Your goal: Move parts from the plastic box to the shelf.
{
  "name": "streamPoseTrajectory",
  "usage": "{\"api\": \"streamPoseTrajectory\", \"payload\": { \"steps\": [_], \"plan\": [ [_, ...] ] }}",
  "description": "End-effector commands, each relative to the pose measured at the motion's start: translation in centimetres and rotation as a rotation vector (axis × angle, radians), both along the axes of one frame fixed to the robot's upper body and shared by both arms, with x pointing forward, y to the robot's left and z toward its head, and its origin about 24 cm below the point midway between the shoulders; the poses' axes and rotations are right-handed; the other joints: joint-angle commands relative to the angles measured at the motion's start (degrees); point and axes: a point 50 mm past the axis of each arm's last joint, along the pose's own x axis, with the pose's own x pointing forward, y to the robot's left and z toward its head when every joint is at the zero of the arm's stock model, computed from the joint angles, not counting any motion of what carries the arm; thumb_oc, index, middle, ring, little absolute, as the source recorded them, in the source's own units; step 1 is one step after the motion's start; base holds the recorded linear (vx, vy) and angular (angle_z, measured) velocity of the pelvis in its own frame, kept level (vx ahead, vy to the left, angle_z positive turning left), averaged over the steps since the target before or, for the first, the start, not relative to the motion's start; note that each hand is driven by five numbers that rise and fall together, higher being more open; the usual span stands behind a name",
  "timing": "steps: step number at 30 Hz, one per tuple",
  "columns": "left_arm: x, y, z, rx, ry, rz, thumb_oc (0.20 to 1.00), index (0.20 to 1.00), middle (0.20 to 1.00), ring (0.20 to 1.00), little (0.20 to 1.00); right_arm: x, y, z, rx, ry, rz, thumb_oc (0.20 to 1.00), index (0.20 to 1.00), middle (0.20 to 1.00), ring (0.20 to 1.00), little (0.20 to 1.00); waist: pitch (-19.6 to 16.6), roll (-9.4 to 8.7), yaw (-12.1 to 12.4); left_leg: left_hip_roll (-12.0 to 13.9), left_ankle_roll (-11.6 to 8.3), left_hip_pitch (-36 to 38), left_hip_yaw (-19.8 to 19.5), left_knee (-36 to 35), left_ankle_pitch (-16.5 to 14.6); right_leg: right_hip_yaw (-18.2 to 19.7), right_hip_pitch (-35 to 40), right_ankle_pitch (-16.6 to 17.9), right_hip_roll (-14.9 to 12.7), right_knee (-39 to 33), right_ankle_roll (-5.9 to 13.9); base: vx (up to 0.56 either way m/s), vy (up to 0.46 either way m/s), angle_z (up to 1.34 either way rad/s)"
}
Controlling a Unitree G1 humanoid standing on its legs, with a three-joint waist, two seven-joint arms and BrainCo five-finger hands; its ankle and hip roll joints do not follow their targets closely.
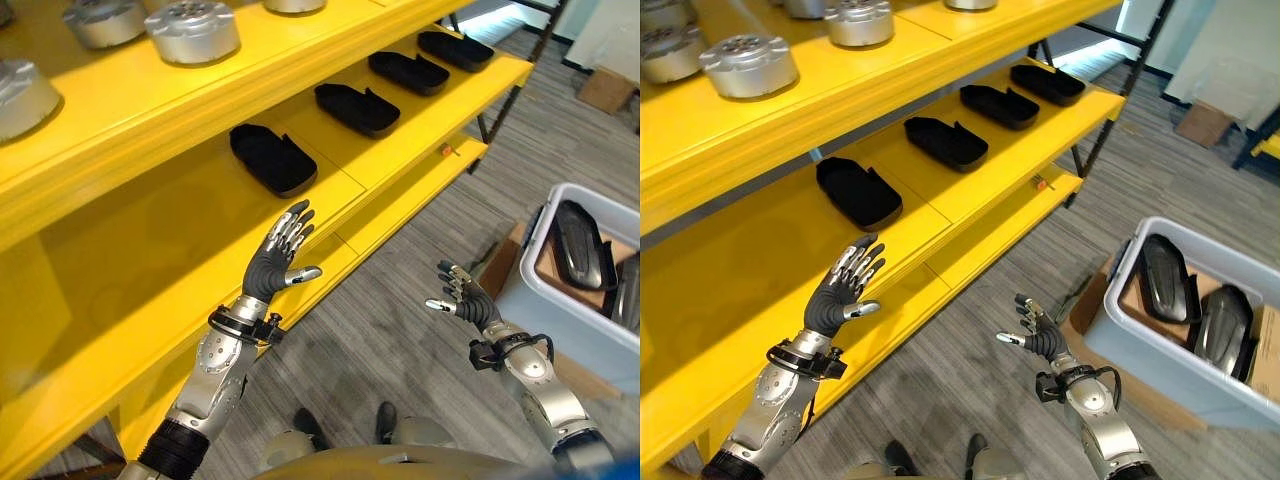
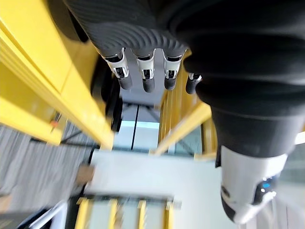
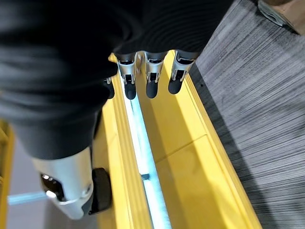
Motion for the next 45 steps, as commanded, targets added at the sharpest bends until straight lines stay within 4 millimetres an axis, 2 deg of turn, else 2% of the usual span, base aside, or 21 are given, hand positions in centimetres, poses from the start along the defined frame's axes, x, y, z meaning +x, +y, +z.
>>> {"api": "streamPoseTrajectory", "payload": {
  "steps": [1, 3, 5, 6, 8, 10, 12, 15, 17, 21, 22, 23, 24, 28, 31, 32, 35, 37, 39, 41, 45],
  "plan": [
    [-1.0, -0.2, 0.6, 0.075, -0.053, -0.083, 1.0, 1.0, 1.0, 1.0, 1.0, 1.0, -0.2, 1.6, 0.013, -0.124, -0.094, 1.0, 1.0, 1.0, 1.0, 1.0, -1.67, -1.78, 0.52, -5.31, 0.81, 1.78, -1.63, -1.37, -2.28, -1.05, -1.63, 6.45, 0.38, -2.92, 5.08, -0.1, 0.188, -0.51],
    [-0.9, -0.9, 0.2, 0.121, -0.039, -0.164, 1.0, 1.0, 1.0, 1.0, 1.0, 0.6, -1.0, 1.2, 0.025, -0.107, -0.19, 1.0, 1.0, 1.0, 1.0, 1.0, -1.31, -1.31, -0.5, -5.28, 0.05, 3.94, -2.17, -6.23, -0.25, -1.43, -4.43, 7.95, 0.73, -2.07, 6.35, -0.18, 0.242, -0.41],
    [-1.2, -0.7, -0.2, 0.171, -0.042, -0.166, 1.0, 1.0, 1.0, 1.0, 1.0, 0.7, -0.8, 1.0, -0.003, -0.102, -0.174, 1.0, 1.0, 1.0, 1.0, 1.0, -0.94, -0.92, -0.19, -4.54, -0.86, 5.57, -1.55, -7.41, -0.68, -3.92, -5.07, 7.76, -0.19, -0.89, 7.9, -0.18, 0.195, -0.98],
    [-1.7, -0.3, -0.9, 0.209, -0.024, -0.138, 1.0, 1.0, 1.0, 1.0, 1.0, 1.2, -0.2, 1.5, -0.02, -0.113, -0.151, 1.0, 1.0, 1.0, 1.0, 1.0, 0.2, -0.79, 0.9, -3.03, -0.82, 6.47, 1.33, -7.46, -0.04, -8.31, -7.38, 8.05, -3.85, 4.45, 9.45, -0.23, 0.138, -1.88],
    [-1.8, -0.4, -1.2, 0.213, -0.022, -0.165, 1.0, 1.0, 1.0, 1.0, 1.0, 1.3, -0.4, 1.6, -0.026, -0.127, -0.178, 1.0, 1.0, 1.0, 1.0, 1.0, 0.27, -0.67, 0.61, -3.03, 0.06, 6.04, 1.0, -7.39, 0.3, -6.35, -8.0, 6.7, -4.84, 7.56, 9.4, -0.24, 0.02, -2.56],
    [-1.8, -0.5, -1.6, 0.223, -0.014, -0.194, 1.0, 1.0, 1.0, 1.0, 1.0, 1.1, -0.8, 1.5, -0.03, -0.136, -0.229, 1.0, 1.0, 1.0, 1.0, 1.0, 0.11, -0.59, -0.06, -2.55, 1.44, 5.54, 0.96, -7.06, 0.6, -2.9, -7.92, 5.89, -8.08, 12.21, 10.01, -0.21, -0.083, -0.34],
    [-1.6, -0.5, -1.6, 0.232, -0.012, -0.202, 1.0, 1.0, 1.0, 1.0, 1.0, 0.9, -0.9, 1.4, -0.034, -0.127, -0.246, 1.0, 1.0, 1.0, 1.0, 1.0, -0.15, -0.61, -0.56, -1.79, 1.73, 5.7, 1.22, -6.66, 0.46, -0.71, -7.2, 6.25, -9.8, 13.94, 10.64, -0.12, -0.139, 0.23],
    [-1.4, -0.2, -1.5, 0.23, -0.005, -0.213, 1.0, 1.0, 1.0, 1.0, 1.0, 0.6, -1.1, 1.3, -0.025, -0.108, -0.265, 1.0, 1.0, 1.0, 1.0, 1.0, -0.78, -0.78, -1.25, -0.57, 1.75, 6.2, 1.35, -6.9, 0.59, 1.61, -6.41, 6.11, -10.44, 16.19, 11.47, -0.11, -0.265, -0.31],
    [-1.3, 0.0, -1.4, 0.245, -0.003, -0.185, 1.0, 1.0, 1.0, 1.0, 1.0, 0.6, -1.0, 1.3, -0.021, -0.098, -0.252, 1.0, 1.0, 1.0, 1.0, 1.0, -1.6, -0.8, -0.98, 0.42, 1.55, 6.49, 1.95, -6.92, 0.76, 0.89, -5.48, 3.33, -9.55, 17.1, 10.87, -0.13, -0.447, -0.84],
    [-1.2, 0.4, -1.6, 0.239, 0.008, -0.144, 1.0, 1.0, 1.0, 1.0, 1.0, 0.9, -0.5, 1.3, -0.029, -0.102, -0.219, 1.0, 1.0, 1.0, 1.0, 1.0, -2.2, -1.05, -0.02, 1.78, 0.18, 6.22, 2.52, -6.31, 1.57, -1.35, -3.29, 2.29, -8.86, 11.83, 9.77, -0.04, -0.322, -0.36],
    [-1.2, 0.7, -1.7, 0.231, 0.018, -0.109, 1.0, 1.0, 1.0, 1.0, 1.0, 1.2, -0.1, 1.4, -0.032, -0.099, -0.195, 1.0, 1.0, 1.0, 1.0, 1.0, -2.52, -1.19, 0.93, 3.05, -0.99, 5.94, 3.28, -5.73, 2.13, -3.45, -1.32, 1.61, -8.53, 8.33, 8.81, -0.01, -0.679, -0.45],
    [-1.4, 0.9, -2.0, 0.221, 0.034, -0.059, 1.0, 1.0, 1.0, 1.0, 1.0, 1.5, 0.3, 1.4, -0.057, -0.1, -0.152, 1.0, 1.0, 1.0, 1.0, 1.0, -3.28, -1.92, 2.59, 4.84, -2.75, 5.07, 4.71, -4.75, 2.84, -6.99, 1.45, 2.81, -7.87, 2.22, 7.85, 0.0, -0.646, -0.78],
    [-1.4, 0.9, -2.0, 0.221, 0.035, -0.052, 1.0, 1.0, 1.0, 1.0, 1.0, 1.6, 0.4, 1.4, -0.062, -0.1, -0.147, 1.0, 1.0, 1.0, 1.0, 1.0, -3.33, -1.97, 2.73, 5.19, -3.04, 4.88, 4.75, -4.51, 2.99, -7.17, 1.86, 3.19, -7.67, 1.28, 7.72, 0.01, -0.704, -1.13],
    [-1.6, 1.9, -2.7, 0.098, 0.111, 0.077, 1.0, 1.0, 1.0, 1.0, 1.0, 2.2, 0.2, 1.5, -0.172, -0.113, -0.089, 1.0, 1.0, 1.0, 1.0, 1.0, -3.2, -3.15, 3.75, 11.24, -6.41, 2.08, 4.94, -0.05, 5.4, -7.9, 3.44, 3.47, -5.38, -2.2, 5.05, 0.02, -0.642, -0.7],
    [-1.7, 2.6, -3.1, 0.091, 0.13, 0.141, 1.0, 1.0, 1.0, 1.0, 1.0, 2.3, -0.3, 2.0, -0.238, -0.144, -0.056, 1.0, 1.0, 1.0, 1.0, 1.0, -2.86, -3.59, 3.68, 14.61, -8.86, 1.36, 4.39, 1.72, 9.3, -8.12, 3.56, 2.52, -3.53, -2.74, 3.41, 0.06, -0.531, -0.43],
    [-1.7, 3.3, -3.6, 0.081, 0.154, 0.188, 1.0, 1.0, 1.0, 1.0, 1.0, 2.2, -0.9, 1.9, -0.246, -0.147, -0.07, 1.0, 1.0, 1.0, 1.0, 1.0, -2.84, -3.73, 3.98, 16.16, -10.16, 0.63, 2.62, 2.55, 11.31, -8.25, 3.38, 1.49, -2.32, -2.54, 2.53, 0.07, -0.457, -0.35],
    [-1.5, 3.6, -3.5, 0.098, 0.152, 0.214, 1.0, 1.0, 1.0, 1.0, 1.0, 2.2, -1.1, 1.8, -0.26, -0.163, -0.064, 1.0, 1.0, 1.0, 1.0, 1.0, -2.96, -3.81, 4.1, 15.51, -9.99, 0.18, 0.74, 3.63, 10.45, -7.69, 3.06, 1.12, -1.95, -2.55, 2.2, 0.06, -0.261, -0.24],
    [-1.2, 4.1, -3.4, 0.101, 0.154, 0.24, 1.0, 1.0, 1.0, 1.0, 1.0, 2.2, -1.2, 1.7, -0.25, -0.158, -0.059, 1.0, 1.0, 1.0, 1.0, 1.0, -2.91, -3.76, 4.35, 13.84, -9.44, -1.19, -1.57, 5.96, 8.9, -6.45, 3.1, 0.79, -1.42, -2.91, 1.87, 0.11, -0.177, -0.49],
    [-0.6, 4.6, -3.1, 0.107, 0.165, 0.264, 1.0, 1.0, 1.0, 1.0, 1.0, 2.0, -0.8, 1.4, -0.233, -0.15, -0.027, 1.0, 1.0, 1.0, 1.0, 1.0, -2.88, -3.33, 3.87, 7.55, -6.45, -2.37, -0.35, 5.29, 3.34, -5.42, 3.72, 0.91, -0.74, -3.68, 2.36, 0.21, -0.117, -0.54],
    [-0.5, 4.6, -3.1, 0.12, 0.165, 0.271, 1.0, 1.0, 1.0, 1.0, 1.0, 1.6, -0.5, 1.2, -0.226, -0.142, -0.015, 1.0, 1.0, 1.0, 1.0, 1.0, -2.7, -3.15, 3.65, 6.2, -5.89, -3.42, 0.65, 4.33, 3.33, -5.33, 4.22, 1.0, -0.4, -3.99, 2.49, 0.21, -0.023, -0.37],
    [-0.6, 4.7, -3.3, 0.13, 0.178, 0.3, 1.0, 1.0, 1.0, 1.0, 1.0, 0.9, 0.1, 0.7, -0.222, -0.132, 0.016, 1.0, 1.0, 1.0, 1.0, 1.0, -2.17, -2.61, 4.32, 6.6, -6.92, -7.07, -0.24, 1.7, 8.22, -4.85, 5.05, 0.87, 0.3, -3.69, 2.29, 0.18, 0.027, -0.03]
  ]
}}
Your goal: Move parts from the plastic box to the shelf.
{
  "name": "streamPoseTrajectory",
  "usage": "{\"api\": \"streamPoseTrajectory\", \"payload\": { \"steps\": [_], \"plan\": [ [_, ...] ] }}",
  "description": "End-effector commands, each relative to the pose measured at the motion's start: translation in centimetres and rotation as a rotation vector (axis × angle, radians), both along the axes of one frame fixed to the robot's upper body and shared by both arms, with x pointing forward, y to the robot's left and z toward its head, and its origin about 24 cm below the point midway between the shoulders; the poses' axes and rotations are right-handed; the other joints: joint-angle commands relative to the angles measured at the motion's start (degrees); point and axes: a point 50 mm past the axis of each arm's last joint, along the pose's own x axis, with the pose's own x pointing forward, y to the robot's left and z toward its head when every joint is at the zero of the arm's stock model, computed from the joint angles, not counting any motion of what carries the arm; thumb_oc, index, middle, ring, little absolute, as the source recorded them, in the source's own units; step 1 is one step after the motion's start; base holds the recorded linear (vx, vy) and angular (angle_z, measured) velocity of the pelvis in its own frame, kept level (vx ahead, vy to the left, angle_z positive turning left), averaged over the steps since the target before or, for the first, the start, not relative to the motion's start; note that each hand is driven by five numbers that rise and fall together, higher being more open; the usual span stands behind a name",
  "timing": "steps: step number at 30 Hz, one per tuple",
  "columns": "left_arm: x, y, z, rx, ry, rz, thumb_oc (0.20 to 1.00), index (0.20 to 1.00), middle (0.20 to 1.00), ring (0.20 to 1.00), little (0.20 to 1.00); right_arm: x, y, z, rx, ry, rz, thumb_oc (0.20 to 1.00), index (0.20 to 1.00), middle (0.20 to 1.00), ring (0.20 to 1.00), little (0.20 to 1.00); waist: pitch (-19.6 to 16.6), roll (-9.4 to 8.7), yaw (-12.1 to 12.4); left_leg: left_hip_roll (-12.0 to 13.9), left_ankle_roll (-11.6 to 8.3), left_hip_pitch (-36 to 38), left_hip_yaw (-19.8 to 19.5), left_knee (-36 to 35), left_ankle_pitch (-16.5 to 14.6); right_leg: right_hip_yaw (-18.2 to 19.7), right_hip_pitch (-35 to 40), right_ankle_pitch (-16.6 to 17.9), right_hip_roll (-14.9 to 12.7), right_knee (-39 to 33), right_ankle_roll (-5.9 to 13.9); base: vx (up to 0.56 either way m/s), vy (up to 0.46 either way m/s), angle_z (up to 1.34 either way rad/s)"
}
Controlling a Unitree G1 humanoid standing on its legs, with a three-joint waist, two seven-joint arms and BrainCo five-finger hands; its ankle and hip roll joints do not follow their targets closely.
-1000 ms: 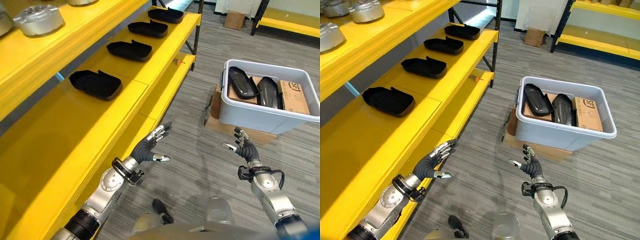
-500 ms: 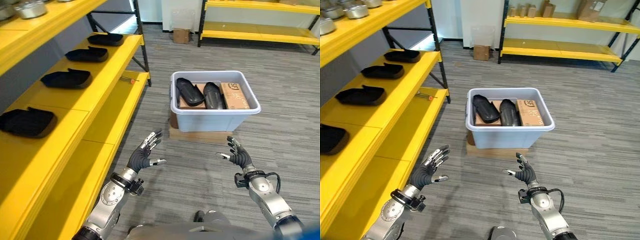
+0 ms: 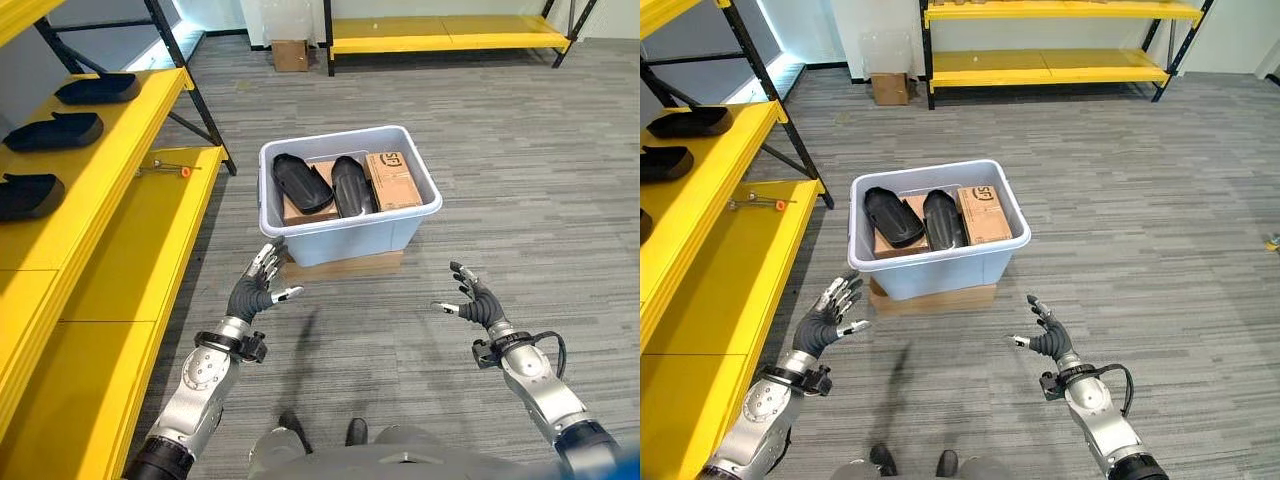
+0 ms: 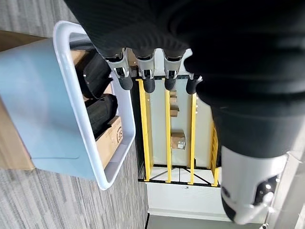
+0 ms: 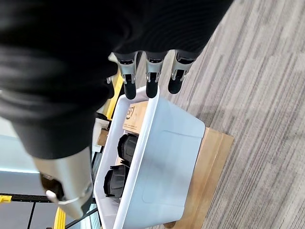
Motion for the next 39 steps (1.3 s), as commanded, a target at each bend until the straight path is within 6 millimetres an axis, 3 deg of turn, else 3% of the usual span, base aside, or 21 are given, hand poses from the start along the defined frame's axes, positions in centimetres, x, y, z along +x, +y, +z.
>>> {"api": "streamPoseTrajectory", "payload": {
  "steps": [1, 2, 4, 8, 9, 10, 16, 17, 19, 20, 23, 25, 26, 27, 28, 30, 34, 36, 37, 38, 39],
  "plan": [
    [0.2, 0.8, 1.1, -0.001, -0.061, 0.062, 1.0, 1.0, 1.0, 1.0, 1.0, 0.6, 0.4, 2.1, -0.005, -0.122, 0.07, 1.0, 1.0, 1.0, 1.0, 1.0, -0.85, 2.26, 1.81, 3.4, -0.74, -0.26, 0.75, -3.1, 5.69, -3.47, 1.45, 4.57, -6.29, -1.01, 10.93, 0.28, 0.113, -0.49],
    [-0.2, 1.0, 0.9, 0.0, -0.051, 0.078, 1.0, 1.0, 1.0, 1.0, 1.0, 0.3, 0.5, 2.2, 0.012, -0.125, 0.081, 1.0, 1.0, 1.0, 1.0, 1.0, -0.65, 2.49, 2.22, 4.97, -1.93, -1.04, 0.1, -4.31, 8.57, -3.67, 1.79, 4.37, -6.39, -0.77, 10.89, 0.27, 0.134, -0.44],
    [-0.6, 1.2, 0.6, -0.005, -0.04, 0.089, 1.0, 1.0, 1.0, 1.0, 1.0, 0.1, 0.6, 2.3, 0.022, -0.125, 0.094, 1.0, 1.0, 1.0, 1.0, 1.0, -0.49, 2.59, 2.47, 6.29, -2.51, -1.22, -0.32, -4.66, 9.87, -3.97, 1.85, 3.95, -6.67, -0.15, 10.88, 0.24, 0.137, -0.27],
    [-1.1, 1.8, 0.2, 0.008, -0.029, 0.104, 1.0, 1.0, 1.0, 1.0, 1.0, -0.2, 1.1, 2.4, 0.028, -0.126, 0.144, 1.0, 1.0, 1.0, 1.0, 1.0, -0.41, 2.67, 2.82, 7.07, -1.94, -0.59, -0.94, -4.45, 8.18, -4.33, 1.39, 2.3, -7.3, 2.41, 10.67, 0.21, 0.155, -0.27],
    [-1.2, 1.9, 0.0, 0.028, -0.024, 0.087, 1.0, 1.0, 1.0, 1.0, 1.0, -0.2, 1.8, 2.6, 0.051, -0.13, 0.177, 1.0, 1.0, 1.0, 1.0, 1.0, -0.54, 2.36, 2.95, 5.7, -0.06, 0.71, -0.05, -3.45, 3.86, -4.95, 1.21, 0.76, -7.66, 4.7, 10.58, 0.44, 0.332, -0.01],
    [-1.1, 1.8, -0.1, 0.045, -0.027, 0.066, 1.0, 1.0, 1.0, 1.0, 1.0, 0.1, 2.3, 2.6, 0.065, -0.137, 0.189, 1.0, 1.0, 1.0, 1.0, 1.0, -0.85, 2.09, 3.39, 4.23, 1.15, 1.33, -0.5, -2.71, 1.54, -5.14, 1.33, -0.54, -7.49, 6.17, 10.51, 0.55, 0.413, 0.06],
    [-0.7, 1.5, -0.2, 0.095, -0.032, 0.021, 1.0, 1.0, 1.0, 1.0, 1.0, 0.8, 3.3, 3.1, 0.058, -0.164, 0.209, 1.0, 1.0, 1.0, 1.0, 1.0, -2.26, 1.94, 4.04, -0.46, 3.5, 3.1, -1.76, -4.69, -0.49, -4.34, 0.33, -3.63, -5.84, 12.31, 11.53, 0.25, 0.201, 0.18],
    [-0.6, 1.4, -0.2, 0.104, -0.03, 0.013, 1.0, 1.0, 1.0, 1.0, 1.0, 0.9, 3.3, 3.3, 0.059, -0.169, 0.205, 1.0, 1.0, 1.0, 1.0, 1.0, -2.5, 1.82, 4.0, -1.48, 4.12, 3.36, -1.79, -5.5, -0.76, -4.0, -0.41, -3.13, -5.66, 14.7, 12.4, 0.18, 0.209, 0.28],
    [-0.4, 1.4, -0.3, 0.108, -0.019, -0.002, 1.0, 1.0, 1.0, 1.0, 1.0, 1.3, 3.5, 3.5, 0.06, -0.173, 0.185, 1.0, 1.0, 1.0, 1.0, 1.0, -2.83, 1.28, 4.07, -4.76, 6.19, 4.11, -1.99, -7.48, -1.85, -2.48, -3.69, 2.05, -5.72, 23.91, 17.02, 0.18, 0.267, 0.4],
    [-0.3, 1.5, -0.2, 0.105, -0.009, -0.008, 1.0, 1.0, 1.0, 1.0, 1.0, 1.7, 4.0, 3.5, 0.068, -0.184, 0.172, 1.0, 1.0, 1.0, 1.0, 1.0, -2.32, 1.72, 4.76, -5.94, 8.76, 4.23, -1.94, -8.73, -1.6, -1.07, -11.31, 10.44, -6.73, 37.9, 21.65, 0.07, 0.186, 0.39],
    [-0.5, 1.4, -0.4, 0.108, -0.002, -0.002, 1.0, 1.0, 1.0, 1.0, 1.0, 1.9, 4.5, 3.3, 0.071, -0.197, 0.173, 1.0, 1.0, 1.0, 1.0, 1.0, -1.69, 2.77, 5.07, -5.73, 8.92, 5.46, -2.94, -9.55, -1.86, -0.59, -16.09, 10.95, -8.7, 41.38, 22.36, 0.07, 0.052, 0.07],
    [-0.4, 1.4, -0.2, 0.105, -0.003, 0.006, 1.0, 1.0, 1.0, 1.0, 1.0, 2.0, 4.8, 3.5, 0.075, -0.216, 0.181, 1.0, 1.0, 1.0, 1.0, 1.0, -0.97, 3.09, 5.21, -5.55, 8.41, 6.47, -3.1, -9.26, -2.21, -2.77, -15.71, 8.55, -11.47, 35.91, 20.9, 0.12, -0.069, -0.13],
    [-0.3, 1.3, -0.1, 0.109, -0.004, 0.007, 1.0, 1.0, 1.0, 1.0, 1.0, 2.1, 4.8, 3.7, 0.075, -0.223, 0.184, 1.0, 1.0, 1.0, 1.0, 1.0, -0.57, 3.1, 5.19, -5.31, 7.97, 7.0, -3.21, -8.99, -2.31, -4.2, -14.57, 8.14, -12.71, 31.02, 20.03, 0.09, -0.083, -0.1],
    [-0.3, 1.3, -0.1, 0.109, -0.004, 0.007, 1.0, 1.0, 1.0, 1.0, 1.0, 2.1, 4.8, 3.7, 0.075, -0.223, 0.183, 1.0, 1.0, 1.0, 1.0, 1.0, -0.51, 3.14, 5.16, -5.26, 7.96, 7.06, -3.26, -8.99, -2.31, -4.28, -14.44, 8.19, -12.66, 30.9, 20.02, 0.08, -0.119, -0.13],
    [-0.1, 1.2, 0.0, 0.115, -0.006, 0.004, 1.0, 1.0, 1.0, 1.0, 1.0, 2.1, 4.8, 3.8, 0.076, -0.229, 0.183, 1.0, 1.0, 1.0, 1.0, 1.0, -0.31, 2.95, 5.3, -5.0, 7.44, 7.45, -3.15, -8.65, -2.51, -5.54, -13.59, 8.42, -14.34, 24.69, 19.27, 0.11, -0.18, -0.06],
    [0.3, 0.6, 0.1, 0.129, -0.007, -0.003, 1.0, 1.0, 1.0, 1.0, 1.0, 2.2, 4.8, 3.9, 0.076, -0.235, 0.164, 1.0, 1.0, 1.0, 1.0, 1.0, 0.74, 2.89, 4.52, -4.25, 6.78, 9.61, -3.0, -8.31, -3.93, -5.85, -13.24, 13.73, -18.21, 14.02, 19.56, 0.16, -0.284, -0.04],
    [0.0, 0.2, -0.4, 0.138, -0.003, -0.018, 1.0, 1.0, 1.0, 1.0, 1.0, 2.1, 4.8, 3.6, 0.078, -0.234, 0.135, 1.0, 1.0, 1.0, 1.0, 1.0, 1.54, 2.32, 3.62, -3.56, 6.73, 11.61, -2.85, -7.86, -6.88, -2.33, -16.8, 21.26, -23.19, 10.2, 21.82, 0.15, -0.262, -0.01],
    [-0.4, 0.2, -0.7, 0.137, 0.002, -0.025, 1.0, 1.0, 1.0, 1.0, 1.0, 2.1, 4.5, 3.6, 0.08, -0.226, 0.118, 1.0, 1.0, 1.0, 1.0, 1.0, 1.6, 2.23, 3.46, -2.3, 6.24, 11.94, -2.35, -7.26, -7.04, -2.37, -16.67, 20.87, -23.6, 9.08, 22.26, 0.23, -0.355, 0.14],
    [-0.8, 0.3, -0.8, 0.135, 0.01, -0.025, 1.0, 1.0, 1.0, 1.0, 1.0, 1.9, 4.2, 3.4, 0.074, -0.211, 0.114, 1.0, 1.0, 1.0, 1.0, 1.0, 1.17, 2.27, 3.69, -1.54, 5.45, 12.27, -2.78, -6.72, -7.35, -3.28, -14.78, 18.92, -22.79, 8.02, 22.55, 0.36, -0.414, 0.46],
    [-1.1, 0.5, -0.9, 0.128, 0.021, -0.021, 1.0, 1.0, 1.0, 1.0, 1.0, 1.8, 4.0, 3.4, 0.061, -0.198, 0.122, 1.0, 1.0, 1.0, 1.0, 1.0, 0.72, 2.43, 4.12, -0.37, 4.45, 12.31, -2.37, -5.75, -6.81, -5.51, -11.75, 15.21, -20.8, 6.63, 21.6, 0.38, -0.407, 0.4],
    [-1.2, 0.5, -0.8, 0.119, 0.024, -0.017, 1.0, 1.0, 1.0, 1.0, 1.0, 1.7, 3.9, 3.3, 0.055, -0.191, 0.127, 1.0, 1.0, 1.0, 1.0, 1.0, 0.41, 2.43, 4.35, 0.19, 4.01, 12.21, -2.26, -5.37, -6.48, -6.26, -10.66, 13.58, -19.8, 6.27, 20.92, 0.23, -0.279, 0.15]
  ]
}}
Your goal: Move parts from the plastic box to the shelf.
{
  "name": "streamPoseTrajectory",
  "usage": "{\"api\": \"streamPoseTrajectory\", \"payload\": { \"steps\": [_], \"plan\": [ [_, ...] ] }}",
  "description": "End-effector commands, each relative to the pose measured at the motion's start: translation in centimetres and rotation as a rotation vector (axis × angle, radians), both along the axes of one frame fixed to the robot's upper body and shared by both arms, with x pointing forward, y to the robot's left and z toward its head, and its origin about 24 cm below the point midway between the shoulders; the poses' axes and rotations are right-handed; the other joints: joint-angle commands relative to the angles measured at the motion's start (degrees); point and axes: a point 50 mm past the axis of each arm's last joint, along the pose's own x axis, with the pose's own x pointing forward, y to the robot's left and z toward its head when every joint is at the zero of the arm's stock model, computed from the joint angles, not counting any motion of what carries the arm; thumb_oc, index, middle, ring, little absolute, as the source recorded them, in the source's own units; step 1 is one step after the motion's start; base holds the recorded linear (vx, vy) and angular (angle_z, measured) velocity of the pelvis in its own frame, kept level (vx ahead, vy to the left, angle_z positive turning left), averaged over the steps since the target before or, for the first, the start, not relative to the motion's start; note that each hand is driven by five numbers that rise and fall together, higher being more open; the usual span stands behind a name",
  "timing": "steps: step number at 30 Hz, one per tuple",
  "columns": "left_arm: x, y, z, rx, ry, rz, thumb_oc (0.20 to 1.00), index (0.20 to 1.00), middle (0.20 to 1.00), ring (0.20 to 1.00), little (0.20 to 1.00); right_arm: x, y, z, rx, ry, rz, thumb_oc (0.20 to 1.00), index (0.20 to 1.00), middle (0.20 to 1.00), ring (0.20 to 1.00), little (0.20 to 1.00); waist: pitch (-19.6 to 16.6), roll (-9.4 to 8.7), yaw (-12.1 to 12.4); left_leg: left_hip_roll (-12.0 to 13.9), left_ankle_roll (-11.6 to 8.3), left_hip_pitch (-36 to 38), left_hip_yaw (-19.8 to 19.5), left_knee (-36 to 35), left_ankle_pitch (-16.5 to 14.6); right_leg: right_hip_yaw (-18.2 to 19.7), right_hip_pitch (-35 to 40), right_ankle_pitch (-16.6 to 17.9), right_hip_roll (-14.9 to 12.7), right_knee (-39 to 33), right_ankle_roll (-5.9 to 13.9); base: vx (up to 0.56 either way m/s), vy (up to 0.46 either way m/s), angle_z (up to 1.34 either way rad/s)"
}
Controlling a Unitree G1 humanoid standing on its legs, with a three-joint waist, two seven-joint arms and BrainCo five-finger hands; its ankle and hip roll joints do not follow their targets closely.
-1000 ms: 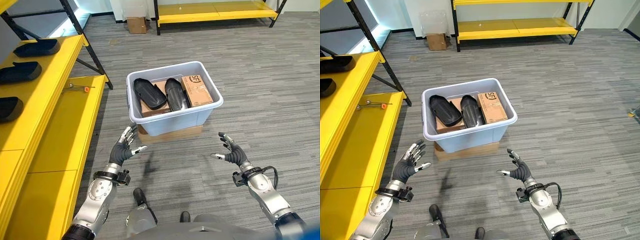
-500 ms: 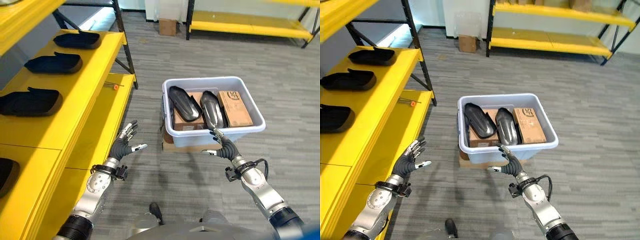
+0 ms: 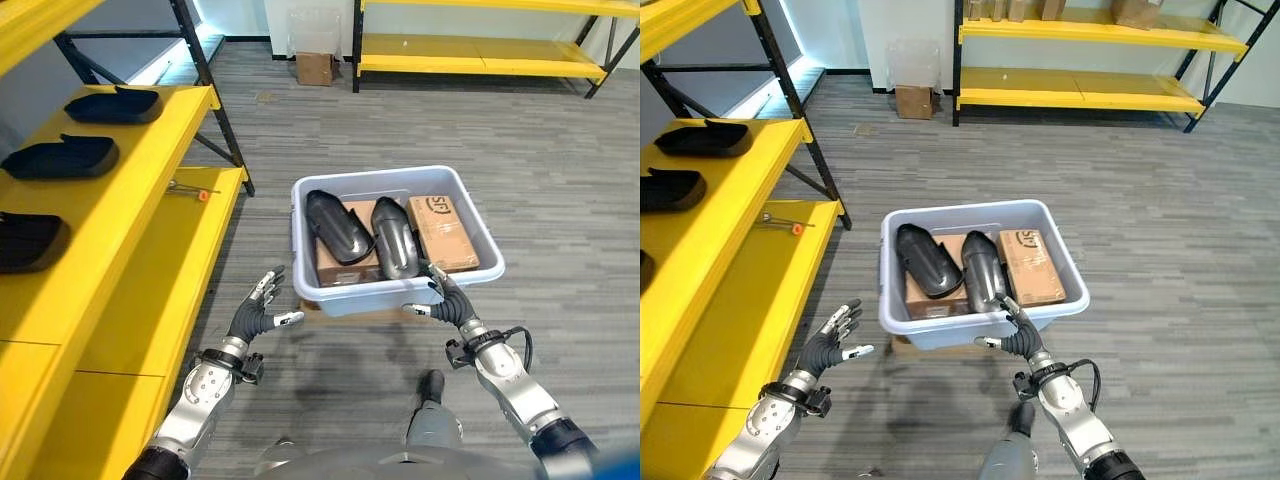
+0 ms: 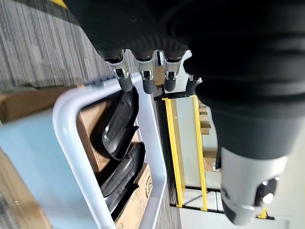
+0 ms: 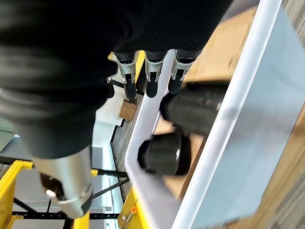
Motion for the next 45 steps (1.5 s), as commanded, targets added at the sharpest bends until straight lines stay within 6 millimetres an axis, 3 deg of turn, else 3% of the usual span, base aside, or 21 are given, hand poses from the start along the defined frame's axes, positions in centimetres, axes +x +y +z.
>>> {"api": "streamPoseTrajectory", "payload": {
  "steps": [1, 8, 12, 13, 16, 18, 19, 22, 29, 37, 45],
  "plan": [
    [1.7, 0.2, 4.0, 0.014, -0.197, -0.053, 1.0, 1.0, 1.0, 1.0, 1.0, 1.5, 1.6, 3.0, 0.049, -0.144, 0.049, 1.0, 1.0, 1.0, 1.0, 1.0, -0.02, -1.73, 1.39, -5.96, 5.14, -5.78, 1.28, 4.73, -1.88, -0.91, 1.54, -3.05, -1.09, 3.93, 3.73, 0.15, -0.203, -0.06],
    [1.7, -0.1, 4.2, -0.023, -0.2, -0.068, 1.0, 1.0, 1.0, 1.0, 1.0, 2.0, 1.0, 3.5, 0.017, -0.159, 0.062, 1.0, 1.0, 1.0, 1.0, 1.0, -1.61, -2.15, 1.67, -2.52, 3.6, -7.5, 1.23, 9.52, -1.93, -2.17, 6.08, -8.7, 3.05, 2.95, -1.42, 0.19, -0.262, -0.05],
    [2.2, -0.5, 4.2, -0.029, -0.194, -0.083, 1.0, 1.0, 1.0, 1.0, 1.0, 2.7, 1.0, 4.0, 0.016, -0.186, 0.069, 1.0, 1.0, 1.0, 1.0, 1.0, -1.68, -2.16, 1.24, -1.69, 3.15, -8.01, 3.41, 12.32, -2.03, -3.05, 6.92, -9.84, 4.03, 2.87, -2.73, 0.09, -0.2, 0.09],
    [2.5, -0.7, 4.3, -0.033, -0.198, -0.094, 1.0, 1.0, 1.0, 1.0, 1.0, 3.0, 1.1, 4.5, 0.01, -0.203, 0.076, 1.0, 1.0, 1.0, 1.0, 1.0, -1.71, -2.09, 0.88, -0.77, 2.62, -8.5, 5.58, 15.83, -1.22, -4.06, 7.44, -10.5, 4.68, 2.36, -3.64, 0.07, -0.165, 0.18],
    [3.0, -1.2, 4.3, -0.067, -0.192, -0.093, 1.0, 1.0, 1.0, 1.0, 1.0, 3.4, 1.2, 4.9, 0.008, -0.225, 0.07, 1.0, 1.0, 1.0, 1.0, 1.0, -0.86, -1.59, 1.13, 2.03, 0.59, -12.67, 5.23, 21.44, 3.54, -3.9, 8.79, -11.74, 6.53, 1.7, -5.24, 0.07, -0.117, 0.38],
    [3.2, -1.9, 4.0, -0.095, -0.184, -0.09, 1.0, 1.0, 1.0, 1.0, 1.0, 3.9, 2.0, 5.3, 0.024, -0.235, 0.073, 1.0, 1.0, 1.0, 1.0, 1.0, -0.76, -0.41, 0.9, 4.15, -1.08, -11.9, 7.58, 14.01, 9.44, -4.92, 9.36, -11.76, 6.86, 1.21, -4.97, 0.08, 0.182, 0.24],
    [3.1, -2.2, 3.9, -0.096, -0.176, -0.106, 1.0, 1.0, 1.0, 1.0, 1.0, 4.0, 2.3, 5.4, 0.036, -0.232, 0.071, 1.0, 1.0, 1.0, 1.0, 1.0, -0.66, -0.09, 1.03, 4.82, -1.22, -12.56, 7.43, 11.63, 10.73, -5.37, 9.22, -12.76, 6.08, 2.8, -4.76, 0.07, 0.25, -0.08],
    [3.1, -2.4, 3.8, -0.088, -0.164, -0.143, 1.0, 1.0, 1.0, 1.0, 1.0, 3.8, 2.0, 5.0, 0.068, -0.19, 0.047, 1.0, 1.0, 1.0, 1.0, 1.0, -0.96, -0.01, 0.52, 3.16, 0.87, -10.8, 7.92, 9.55, 6.47, -6.2, 8.87, -13.32, 4.34, 5.48, -4.43, 0.07, 0.257, -0.21],
    [3.0, -2.1, 3.6, -0.091, -0.144, -0.144, 1.0, 1.0, 1.0, 1.0, 1.0, 3.5, 1.6, 3.2, 0.064, -0.13, -0.004, 1.0, 1.0, 1.0, 1.0, 1.0, -1.11, -0.1, 0.93, 0.45, 2.4, -10.21, 5.3, 9.04, 3.42, -4.09, 9.4, -12.91, 3.65, 5.65, -3.93, 0.11, 0.14, 0.07],
    [2.5, -1.7, 4.4, -0.127, -0.182, -0.143, 1.0, 1.0, 1.0, 1.0, 1.0, 3.9, 1.3, 1.8, 0.095, -0.058, -0.122, 1.0, 1.0, 1.0, 1.0, 1.0, 0.33, 0.41, 3.16, -1.12, 2.79, -11.17, 2.46, 7.12, 4.03, -3.95, 7.68, -13.07, 3.16, 6.97, -3.16, 0.06, 0.091, 0.15],
    [4.2, -1.5, 7.7, -0.208, -0.352, -0.056, 1.0, 1.0, 1.0, 1.0, 1.0, 6.3, 0.9, 2.4, 0.232, -0.011, -0.27, 1.0, 1.0, 1.0, 1.0, 1.0, 5.64, 2.12, 6.31, -0.75, 2.37, -16.76, 0.38, 7.58, 4.99, -5.99, 1.07, -14.71, 1.57, 12.15, -3.4, -0.1, 0.063, 0.17]
  ]
}}
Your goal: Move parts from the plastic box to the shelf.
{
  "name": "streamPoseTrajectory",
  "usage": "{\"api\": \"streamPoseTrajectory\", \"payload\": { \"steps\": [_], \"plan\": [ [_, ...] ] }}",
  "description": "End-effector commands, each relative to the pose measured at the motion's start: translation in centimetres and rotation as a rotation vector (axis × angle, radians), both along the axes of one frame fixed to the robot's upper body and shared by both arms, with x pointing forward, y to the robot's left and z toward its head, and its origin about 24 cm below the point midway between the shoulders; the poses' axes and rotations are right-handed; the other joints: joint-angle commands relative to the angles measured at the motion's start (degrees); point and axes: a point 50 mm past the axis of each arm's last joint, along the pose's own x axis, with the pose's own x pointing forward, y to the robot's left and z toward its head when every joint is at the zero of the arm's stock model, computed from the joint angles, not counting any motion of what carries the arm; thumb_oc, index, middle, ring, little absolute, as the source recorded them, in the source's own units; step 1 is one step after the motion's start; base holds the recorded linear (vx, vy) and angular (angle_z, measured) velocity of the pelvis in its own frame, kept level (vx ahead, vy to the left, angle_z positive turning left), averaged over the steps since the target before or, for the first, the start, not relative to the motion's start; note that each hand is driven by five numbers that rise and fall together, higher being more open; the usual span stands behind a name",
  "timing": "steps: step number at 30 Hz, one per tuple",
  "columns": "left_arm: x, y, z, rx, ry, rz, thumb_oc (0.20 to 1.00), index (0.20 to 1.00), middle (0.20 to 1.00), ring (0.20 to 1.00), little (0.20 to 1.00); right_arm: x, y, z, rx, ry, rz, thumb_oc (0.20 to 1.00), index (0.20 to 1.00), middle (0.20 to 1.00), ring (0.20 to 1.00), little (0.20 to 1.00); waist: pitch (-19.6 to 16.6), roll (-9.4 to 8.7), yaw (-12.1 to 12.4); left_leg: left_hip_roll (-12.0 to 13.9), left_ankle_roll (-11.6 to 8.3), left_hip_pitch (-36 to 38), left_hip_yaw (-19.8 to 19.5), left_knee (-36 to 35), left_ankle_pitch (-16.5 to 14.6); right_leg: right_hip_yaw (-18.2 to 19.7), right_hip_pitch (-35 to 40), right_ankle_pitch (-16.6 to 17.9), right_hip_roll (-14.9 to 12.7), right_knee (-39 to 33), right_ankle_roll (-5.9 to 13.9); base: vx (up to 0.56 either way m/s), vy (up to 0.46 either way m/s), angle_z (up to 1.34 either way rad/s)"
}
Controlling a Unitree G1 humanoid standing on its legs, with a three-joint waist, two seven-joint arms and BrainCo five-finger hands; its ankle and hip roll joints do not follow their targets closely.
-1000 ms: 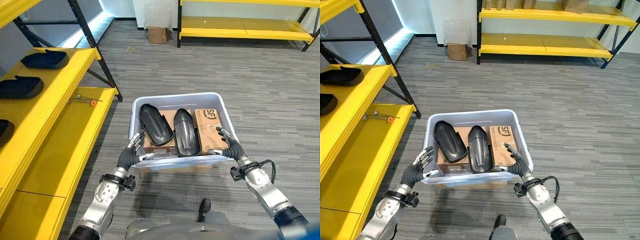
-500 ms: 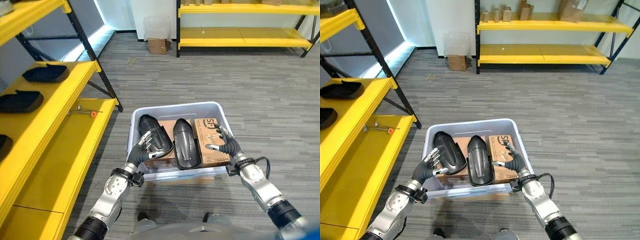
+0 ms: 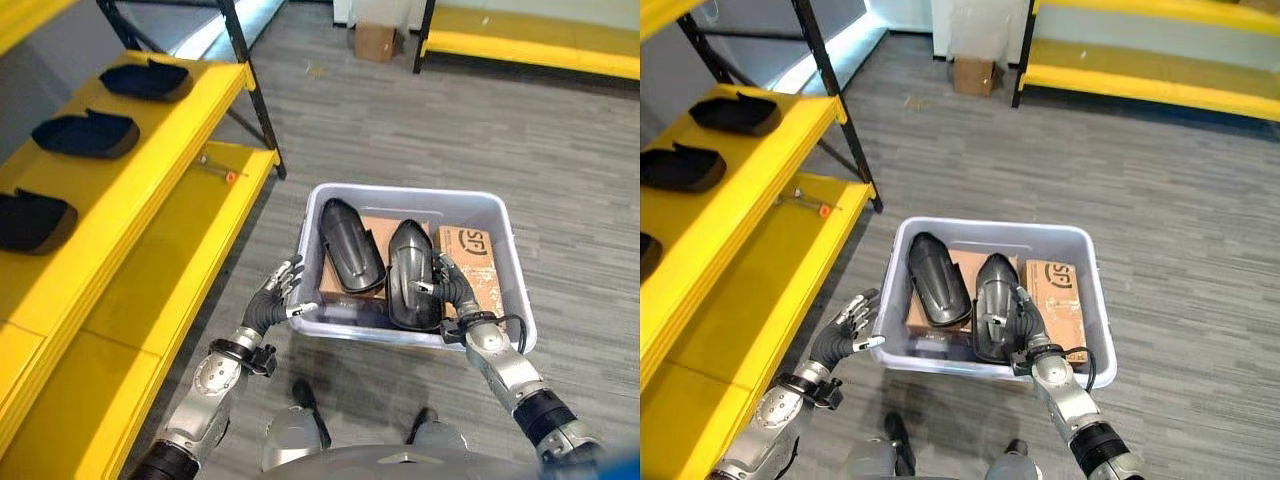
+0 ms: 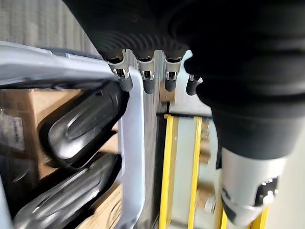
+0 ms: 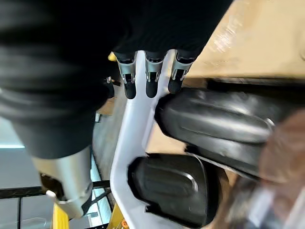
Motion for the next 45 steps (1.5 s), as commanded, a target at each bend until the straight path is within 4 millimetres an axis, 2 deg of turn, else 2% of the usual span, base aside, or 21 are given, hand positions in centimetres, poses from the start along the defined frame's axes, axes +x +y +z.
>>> {"api": "streamPoseTrajectory", "payload": {
  "steps": [1, 7, 11, 14, 19, 25, 28, 36, 45],
  "plan": [
    [0.8, 0.2, 3.4, -0.079, -0.179, 0.023, 1.0, 1.0, 1.0, 1.0, 1.0, 1.6, -0.4, 1.6, 0.066, -0.05, -0.092, 1.0, 1.0, 1.0, 1.0, 1.0, -0.27, 1.36, 0.95, 3.59, -3.54, 1.34, -4.27, -0.73, 0.45, 0.33, -4.98, -2.4, 1.79, 6.66, -2.56, -0.1, 0.037, 0.23],
    [2.4, -1.7, 4.9, -0.101, -0.225, -0.001, 1.0, 1.0, 1.0, 1.0, 1.0, 4.2, -0.5, 3.0, 0.102, -0.066, -0.168, 1.0, 1.0, 1.0, 1.0, 1.0, 5.31, 3.21, 1.77, 3.95, -3.78, -3.44, -4.31, 0.53, 0.62, -0.1, -10.99, -3.07, -0.58, 11.07, -2.83, -0.12, 0.073, 0.1],
    [3.0, -2.2, 5.3, -0.083, -0.231, -0.02, 1.0, 1.0, 1.0, 1.0, 1.0, 5.3, -0.5, 3.5, 0.123, -0.048, -0.178, 1.0, 1.0, 1.0, 1.0, 1.0, 7.27, 3.78, 2.11, 4.18, -3.82, -5.89, -4.34, 2.06, 0.41, 0.04, -13.64, -3.16, -1.53, 13.04, -2.9, -0.07, 0.026, 0.04],
    [3.6, -2.8, 5.6, -0.084, -0.23, -0.047, 1.0, 1.0, 1.0, 1.0, 1.0, 6.9, -0.8, 4.9, 0.13, -0.064, -0.198, 1.0, 1.0, 1.0, 1.0, 1.0, 8.99, 4.42, 2.44, 4.23, -3.85, -7.76, -4.33, 3.53, 0.09, 0.11, -15.86, -3.44, -2.43, 15.1, -3.03, -0.07, 0.036, 0.07],
    [4.2, -3.7, 6.1, -0.077, -0.232, -0.08, 1.0, 1.0, 1.0, 1.0, 1.0, 8.6, -0.1, 6.6, 0.095, -0.077, -0.097, 1.0, 1.0, 1.0, 1.0, 1.0, 11.14, 5.26, 3.23, 4.02, -3.75, -10.29, -4.69, 5.41, -0.25, 0.15, -18.46, -3.77, -3.6, 17.64, -3.16, -0.04, 0.013, 0.03],
    [4.4, -3.9, 6.3, -0.07, -0.233, -0.098, 1.0, 1.0, 1.0, 1.0, 1.0, 9.4, 1.0, 8.0, 0.054, -0.109, -0.011, 1.0, 1.0, 1.0, 1.0, 1.0, 12.03, 5.73, 3.93, 3.7, -3.57, -11.06, -4.7, 5.82, -0.18, -0.12, -19.5, -4.05, -4.2, 19.1, -3.25, -0.01, -0.002, 0.02],
    [4.5, -4.1, 6.4, -0.064, -0.229, -0.125, 1.0, 1.0, 1.0, 1.0, 1.0, 10.0, 2.3, 9.5, -0.021, -0.16, 0.064, 1.0, 1.0, 1.0, 1.0, 1.0, 12.55, 6.12, 4.45, 3.37, -3.52, -11.27, -4.79, 5.76, -0.07, -0.42, -19.76, -4.11, -4.52, 19.62, -3.24, 0.0, 0.0, 0.0],
    [4.2, -4.2, 5.9, -0.054, -0.217, -0.152, 1.0, 1.0, 1.0, 1.0, 1.0, 10.2, 4.5, 11.4, -0.173, -0.251, 0.179, 1.0, 1.0, 1.0, 1.0, 1.0, 12.98, 6.33, 4.88, 3.19, -3.46, -10.82, -4.63, 5.91, -0.14, -0.77, -19.52, -4.19, -4.69, 19.99, -3.29, 0.0, -0.001, 0.03],
    [4.2, -4.1, 5.6, -0.037, -0.225, -0.165, 1.0, 1.0, 1.0, 1.0, 1.0, 10.3, 5.1, 12.6, -0.309, -0.33, 0.184, 1.0, 1.0, 1.0, 1.0, 1.0, 13.04, 6.15, 4.82, 3.35, -3.51, -10.18, -4.18, 5.75, -0.22, -0.86, -19.09, -3.92, -4.53, 19.48, -3.11, 0.0, 0.0, 0.0]
  ]
}}
